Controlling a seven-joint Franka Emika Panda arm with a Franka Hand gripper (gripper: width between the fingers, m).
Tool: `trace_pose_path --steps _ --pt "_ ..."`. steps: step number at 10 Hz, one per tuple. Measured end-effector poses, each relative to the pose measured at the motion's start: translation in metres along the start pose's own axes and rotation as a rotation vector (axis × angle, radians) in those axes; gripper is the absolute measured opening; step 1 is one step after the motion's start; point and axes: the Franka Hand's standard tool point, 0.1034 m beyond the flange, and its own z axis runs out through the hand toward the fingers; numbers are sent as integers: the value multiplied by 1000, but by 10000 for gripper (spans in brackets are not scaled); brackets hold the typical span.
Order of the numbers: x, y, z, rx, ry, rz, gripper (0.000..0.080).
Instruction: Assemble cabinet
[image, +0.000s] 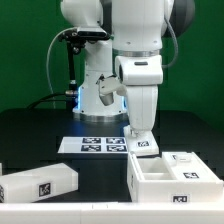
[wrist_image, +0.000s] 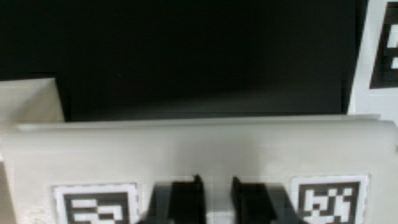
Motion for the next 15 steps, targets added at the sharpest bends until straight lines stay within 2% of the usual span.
trace_pose_path --steps 3,5,8,15 --pt "-8 1 -1 7 2 -7 64" --pt "-7 1 2 13 4 -5 64" --pt "2 1 0 8 4 5 64" --pt "0 -1 3 5 5 11 64"
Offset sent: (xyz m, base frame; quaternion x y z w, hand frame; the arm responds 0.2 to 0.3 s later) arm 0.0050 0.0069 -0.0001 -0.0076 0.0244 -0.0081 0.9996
